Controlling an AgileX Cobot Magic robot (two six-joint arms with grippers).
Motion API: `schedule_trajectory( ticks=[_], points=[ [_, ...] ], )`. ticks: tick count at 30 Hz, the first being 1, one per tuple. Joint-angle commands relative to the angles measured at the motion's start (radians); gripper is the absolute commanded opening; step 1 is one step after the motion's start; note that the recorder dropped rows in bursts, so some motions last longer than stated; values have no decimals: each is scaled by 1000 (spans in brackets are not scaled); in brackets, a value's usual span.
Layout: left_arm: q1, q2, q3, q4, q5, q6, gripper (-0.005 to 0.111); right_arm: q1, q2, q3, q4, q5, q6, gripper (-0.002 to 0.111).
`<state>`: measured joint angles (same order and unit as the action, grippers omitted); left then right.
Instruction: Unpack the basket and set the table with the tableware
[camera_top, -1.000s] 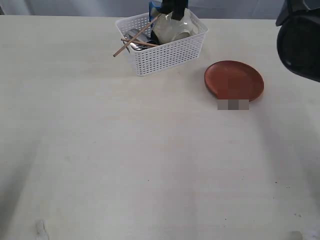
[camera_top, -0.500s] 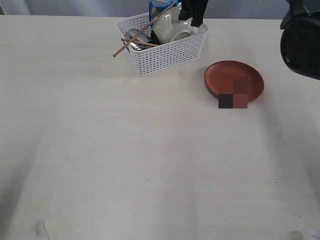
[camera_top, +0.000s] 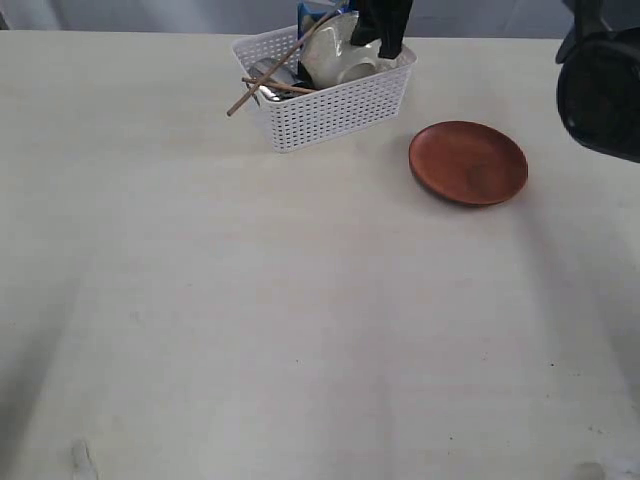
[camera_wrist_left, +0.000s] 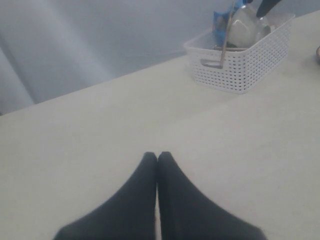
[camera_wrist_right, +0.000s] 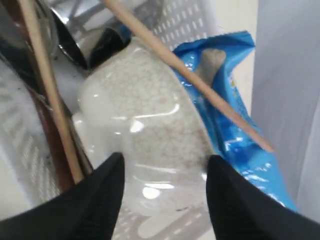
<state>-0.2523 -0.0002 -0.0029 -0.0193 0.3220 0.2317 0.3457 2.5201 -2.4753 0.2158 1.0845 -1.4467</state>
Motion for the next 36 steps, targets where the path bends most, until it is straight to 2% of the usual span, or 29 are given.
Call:
schedule_trajectory(
  ticks=[1, 4, 13, 20, 26, 30, 34, 36],
  points=[
    [-6, 0, 3, -4, 1, -6, 0, -6, 10, -1, 32, 88, -4, 41],
    [-6, 0, 3, -4, 1, -6, 0, -6, 10, -1, 70, 136, 32, 35],
    [-6, 0, 3, -4, 1, -6, 0, 53, 6, -1, 72, 137, 65, 36],
    [-6, 0, 3, -4, 1, -6, 0, 41, -144, -1, -10, 137, 174, 36],
    [-6, 0, 3, -4, 1, -6, 0, -7, -155, 145, -209, 137, 716, 36],
    [-6, 0, 3, -4, 1, -6, 0, -56, -155, 200, -323, 65, 1084, 36],
    [-6, 0, 3, -4, 1, -6, 0, -115, -153, 198, -206, 63, 1147, 36],
    [-6, 0, 3, -4, 1, -6, 0, -144, -153, 198, -87, 51, 1147, 42]
  ],
)
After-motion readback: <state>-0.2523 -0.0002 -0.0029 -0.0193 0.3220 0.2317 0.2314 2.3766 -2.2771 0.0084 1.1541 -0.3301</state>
